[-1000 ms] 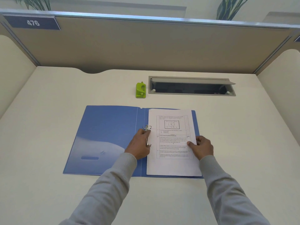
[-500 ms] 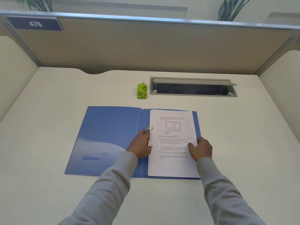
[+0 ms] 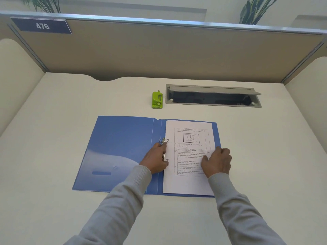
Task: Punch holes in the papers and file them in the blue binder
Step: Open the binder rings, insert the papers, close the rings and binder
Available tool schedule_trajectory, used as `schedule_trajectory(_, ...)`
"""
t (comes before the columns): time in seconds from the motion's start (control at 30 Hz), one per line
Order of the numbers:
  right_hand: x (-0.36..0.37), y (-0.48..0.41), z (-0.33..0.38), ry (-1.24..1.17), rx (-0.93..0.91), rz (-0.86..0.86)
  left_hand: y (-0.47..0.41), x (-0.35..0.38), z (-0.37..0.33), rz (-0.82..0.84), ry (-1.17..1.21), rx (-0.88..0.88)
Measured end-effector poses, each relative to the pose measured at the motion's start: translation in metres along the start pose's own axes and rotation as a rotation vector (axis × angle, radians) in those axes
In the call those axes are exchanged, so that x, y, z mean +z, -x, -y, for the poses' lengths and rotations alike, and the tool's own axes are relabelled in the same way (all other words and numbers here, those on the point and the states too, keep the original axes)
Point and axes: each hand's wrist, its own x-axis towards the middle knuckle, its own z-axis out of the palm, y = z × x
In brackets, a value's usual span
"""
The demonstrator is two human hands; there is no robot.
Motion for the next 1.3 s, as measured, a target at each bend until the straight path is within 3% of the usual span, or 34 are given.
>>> schedule_trajectory(0.23,0.012,0.011,0.039,-0.218,-0.291,0.139,0.007,-0.009,0.001,-0.108,0.099,-0.012)
schedule_trajectory(0.5,0.024,0.011,0.082,-0.448,-0.342,0.216,0.002,-0.028,0.011,-0.503,0.314,-0.067)
schedule_trajectory(0.8,0.046,0.002,0.099,-0.441,-0.280,0.194,-0.012,-0.009,0.020,-0.502,0.520,-0.237)
schedule_trajectory(1.0,0.054,-0.003,0.096,-0.460,-0.202,0.231,-0.015,-0.008,0.014,-0.520,0.637,-0.259)
schedule_trajectory(1.3,0.061,-0.003,0.094,-0.499,-0.147,0.235,-0.019,-0.001,0.009,-0.532,0.541,-0.254)
